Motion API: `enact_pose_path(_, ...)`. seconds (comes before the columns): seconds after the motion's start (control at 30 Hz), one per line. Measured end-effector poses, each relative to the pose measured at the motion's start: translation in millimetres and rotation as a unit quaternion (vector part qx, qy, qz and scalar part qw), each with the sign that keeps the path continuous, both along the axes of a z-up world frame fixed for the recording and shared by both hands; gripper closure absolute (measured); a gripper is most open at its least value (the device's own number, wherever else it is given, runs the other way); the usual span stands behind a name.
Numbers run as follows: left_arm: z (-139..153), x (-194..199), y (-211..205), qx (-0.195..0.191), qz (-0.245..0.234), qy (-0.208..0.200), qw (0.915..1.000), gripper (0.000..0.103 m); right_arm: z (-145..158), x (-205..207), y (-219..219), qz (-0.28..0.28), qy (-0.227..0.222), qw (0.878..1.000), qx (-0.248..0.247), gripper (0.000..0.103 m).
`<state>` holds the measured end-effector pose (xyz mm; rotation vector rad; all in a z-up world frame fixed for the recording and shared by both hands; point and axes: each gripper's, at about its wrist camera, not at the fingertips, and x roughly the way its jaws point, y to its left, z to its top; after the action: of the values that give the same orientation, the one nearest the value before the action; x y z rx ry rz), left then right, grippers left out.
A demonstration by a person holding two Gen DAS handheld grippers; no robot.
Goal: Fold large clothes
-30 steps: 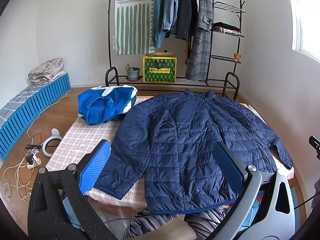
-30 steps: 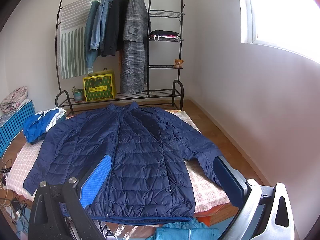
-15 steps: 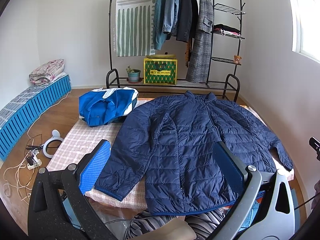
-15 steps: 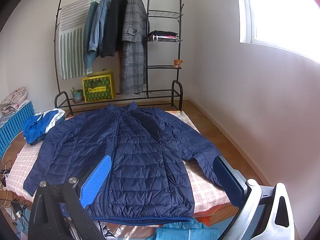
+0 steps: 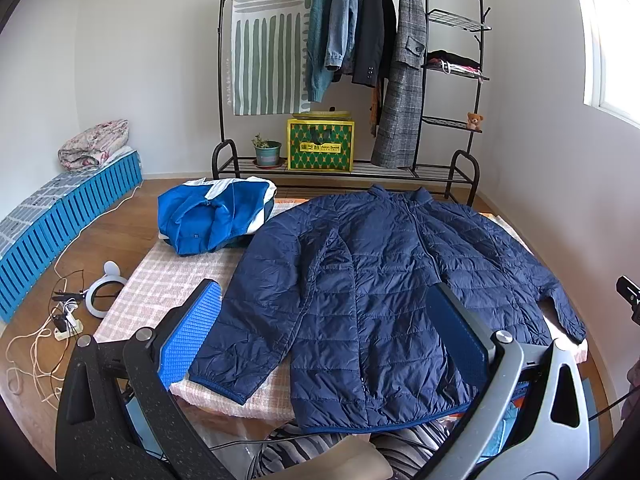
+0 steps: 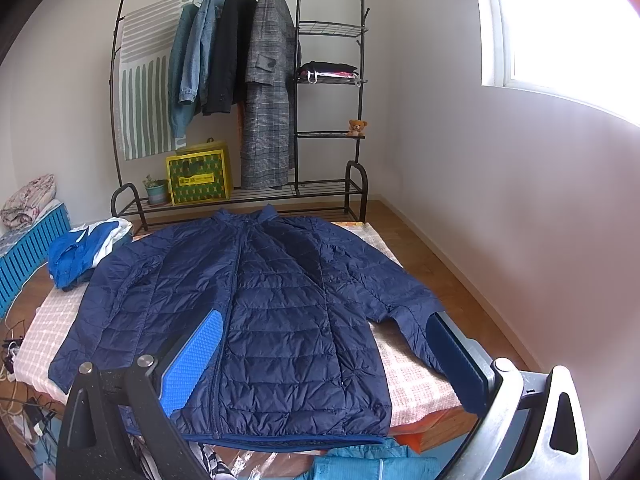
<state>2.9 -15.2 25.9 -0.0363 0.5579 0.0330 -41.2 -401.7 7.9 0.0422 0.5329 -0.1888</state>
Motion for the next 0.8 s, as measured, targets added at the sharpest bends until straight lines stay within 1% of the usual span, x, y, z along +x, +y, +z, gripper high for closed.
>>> enact_pose_path(0.8, -1.7, -2.3, 0.7, -0.001, 0.001, -0.001, 1.0, 0.0, 0.9, 1.1, 4.1, 0.002, -0.001, 1.0, 0.0, 0.0)
